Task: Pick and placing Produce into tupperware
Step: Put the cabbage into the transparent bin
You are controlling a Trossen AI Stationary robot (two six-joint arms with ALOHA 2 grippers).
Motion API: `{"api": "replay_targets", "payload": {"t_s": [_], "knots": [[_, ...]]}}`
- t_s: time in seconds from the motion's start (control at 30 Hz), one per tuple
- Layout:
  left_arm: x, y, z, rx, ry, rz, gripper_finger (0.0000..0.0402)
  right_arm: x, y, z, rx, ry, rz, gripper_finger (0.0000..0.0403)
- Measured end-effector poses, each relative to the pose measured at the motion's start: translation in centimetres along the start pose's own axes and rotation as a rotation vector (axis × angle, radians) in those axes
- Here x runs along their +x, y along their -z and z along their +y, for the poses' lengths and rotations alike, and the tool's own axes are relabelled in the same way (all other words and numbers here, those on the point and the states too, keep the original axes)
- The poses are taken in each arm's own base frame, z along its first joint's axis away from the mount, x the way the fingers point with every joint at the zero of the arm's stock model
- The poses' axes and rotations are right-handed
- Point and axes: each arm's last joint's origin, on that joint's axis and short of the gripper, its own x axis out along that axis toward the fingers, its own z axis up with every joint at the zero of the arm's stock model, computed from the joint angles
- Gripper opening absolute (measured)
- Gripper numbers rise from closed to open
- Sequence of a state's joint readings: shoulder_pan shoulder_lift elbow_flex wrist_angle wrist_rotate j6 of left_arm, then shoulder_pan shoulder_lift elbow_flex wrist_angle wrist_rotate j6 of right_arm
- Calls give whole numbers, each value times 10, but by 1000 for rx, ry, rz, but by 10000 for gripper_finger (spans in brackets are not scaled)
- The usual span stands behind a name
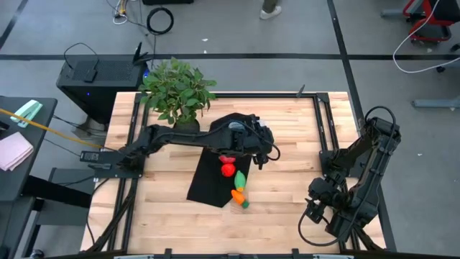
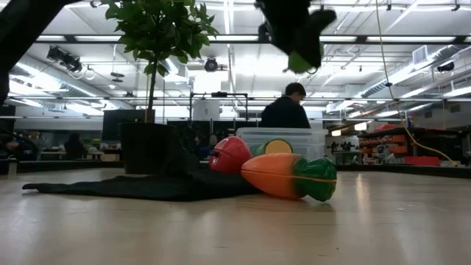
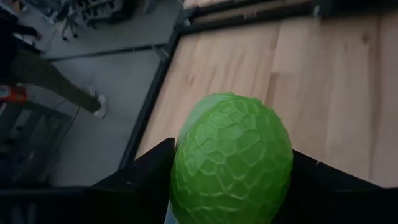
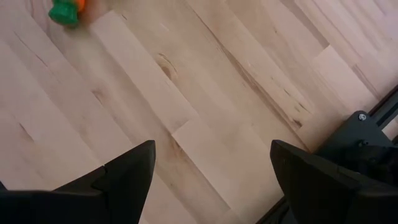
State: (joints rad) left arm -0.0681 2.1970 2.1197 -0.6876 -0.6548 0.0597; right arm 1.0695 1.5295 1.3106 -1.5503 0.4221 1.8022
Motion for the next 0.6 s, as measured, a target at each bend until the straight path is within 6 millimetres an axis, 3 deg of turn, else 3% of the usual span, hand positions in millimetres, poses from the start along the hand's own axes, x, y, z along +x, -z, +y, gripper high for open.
{"api": "replay_targets", "payload": {"t_s": [0.27, 0.6], "knots": [[33, 23, -16, 98, -3, 119, 232, 0, 0, 0, 2, -2, 1, 323], [58, 45, 15, 10, 17, 301, 230, 0, 0, 0, 18, -3, 0, 323]]}}
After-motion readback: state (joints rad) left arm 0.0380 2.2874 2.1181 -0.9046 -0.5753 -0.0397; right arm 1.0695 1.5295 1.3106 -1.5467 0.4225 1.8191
